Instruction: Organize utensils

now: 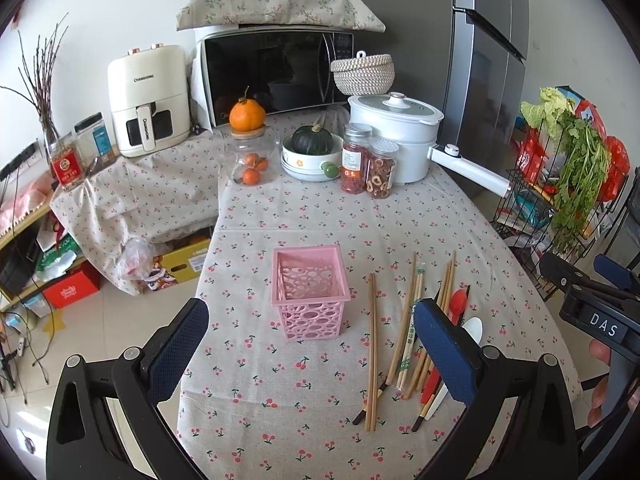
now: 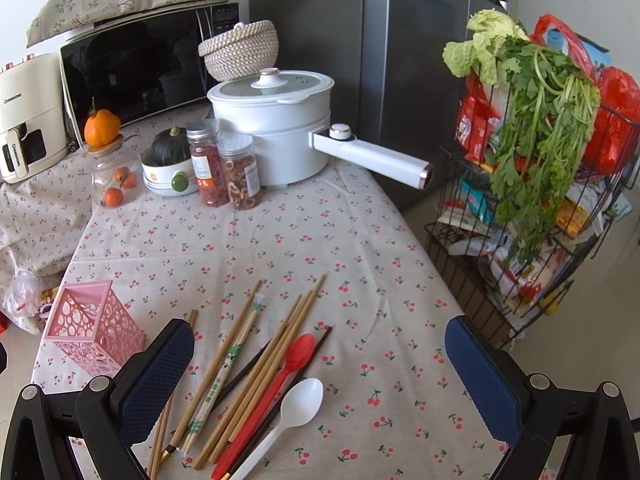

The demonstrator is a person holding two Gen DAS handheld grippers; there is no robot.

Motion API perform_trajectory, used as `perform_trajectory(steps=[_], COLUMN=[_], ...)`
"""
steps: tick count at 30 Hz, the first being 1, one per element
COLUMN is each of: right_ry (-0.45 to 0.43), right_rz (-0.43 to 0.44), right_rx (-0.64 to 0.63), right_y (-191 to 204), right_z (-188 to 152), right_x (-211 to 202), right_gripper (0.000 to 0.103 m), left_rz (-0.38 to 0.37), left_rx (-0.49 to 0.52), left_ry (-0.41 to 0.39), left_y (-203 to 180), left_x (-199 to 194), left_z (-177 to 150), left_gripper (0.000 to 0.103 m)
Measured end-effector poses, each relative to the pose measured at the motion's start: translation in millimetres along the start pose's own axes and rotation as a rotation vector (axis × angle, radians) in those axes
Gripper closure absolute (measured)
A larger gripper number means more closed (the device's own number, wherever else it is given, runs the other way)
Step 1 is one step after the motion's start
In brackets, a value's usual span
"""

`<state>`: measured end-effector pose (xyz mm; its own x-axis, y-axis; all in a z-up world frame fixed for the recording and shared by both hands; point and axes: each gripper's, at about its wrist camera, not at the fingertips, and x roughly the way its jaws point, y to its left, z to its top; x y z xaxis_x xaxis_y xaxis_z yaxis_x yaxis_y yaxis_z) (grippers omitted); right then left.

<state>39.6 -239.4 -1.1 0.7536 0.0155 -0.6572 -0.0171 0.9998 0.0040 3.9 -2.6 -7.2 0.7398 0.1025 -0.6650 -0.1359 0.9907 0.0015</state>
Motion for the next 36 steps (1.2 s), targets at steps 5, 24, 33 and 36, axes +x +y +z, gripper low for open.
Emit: perform_trajectory(steps=[5,24,33,36], right_ry=[0.000,0.000,0.001,0.005], right_rz=[-0.004,-0.011,-0.016,-0.016], right_rx=[-0.001,-0.003,-0.004,-0.004], right_y=[0.6,-1.2,-3.2,-4.6], right_z=[0.3,-0.5,-1.0,-1.3], right_x=[-0.4,0.5,1.0,2.1], right_gripper=[0.000,0.000,0.000,0.000], left_rz=[-0.003,-0.010,-0.008,-0.010], left_rx=[0.005,0.012,0.014,0.018], left_ry=[0.003,0.020,0.014,0.015], left_y=[-1.7,-1.8,0.1,0.5], left_x=[0.7,1.4,1.4,1.5], left_z=[-2.1,-1.5,-2.6,-3.2], left_gripper=[0.000,0.000,0.000,0.000])
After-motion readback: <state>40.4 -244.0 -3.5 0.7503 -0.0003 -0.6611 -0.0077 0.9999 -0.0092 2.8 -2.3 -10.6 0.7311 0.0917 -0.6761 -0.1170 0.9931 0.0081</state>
